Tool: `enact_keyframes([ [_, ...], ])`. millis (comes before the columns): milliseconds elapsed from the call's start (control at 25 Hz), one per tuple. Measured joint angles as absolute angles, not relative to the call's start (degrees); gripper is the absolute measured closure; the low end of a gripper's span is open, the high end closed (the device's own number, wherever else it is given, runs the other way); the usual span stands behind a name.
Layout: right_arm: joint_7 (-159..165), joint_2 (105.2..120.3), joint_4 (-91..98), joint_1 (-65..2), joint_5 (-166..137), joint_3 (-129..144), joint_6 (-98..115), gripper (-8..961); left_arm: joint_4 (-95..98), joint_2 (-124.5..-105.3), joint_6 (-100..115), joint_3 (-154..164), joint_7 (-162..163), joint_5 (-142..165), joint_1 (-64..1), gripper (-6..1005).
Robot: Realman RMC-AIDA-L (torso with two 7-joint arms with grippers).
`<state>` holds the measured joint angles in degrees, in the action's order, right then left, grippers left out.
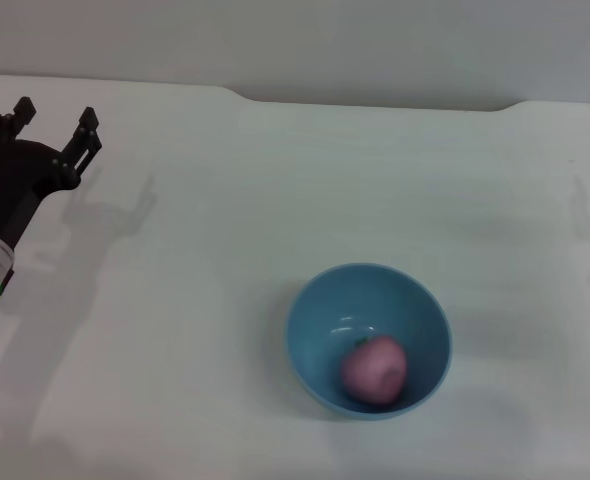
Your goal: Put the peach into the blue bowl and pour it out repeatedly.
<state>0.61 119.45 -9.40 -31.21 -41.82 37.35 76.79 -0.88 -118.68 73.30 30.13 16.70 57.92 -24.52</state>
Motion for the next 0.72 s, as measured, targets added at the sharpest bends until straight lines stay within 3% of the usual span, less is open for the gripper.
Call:
enact_keyframes([
  [720, 0.61, 119.49, -9.38, -31.05, -41.83, 37.28, 77.95, 507, -1.46, -118.74, 73.33, 30.15, 16.70, 57.98, -24.53, 242],
])
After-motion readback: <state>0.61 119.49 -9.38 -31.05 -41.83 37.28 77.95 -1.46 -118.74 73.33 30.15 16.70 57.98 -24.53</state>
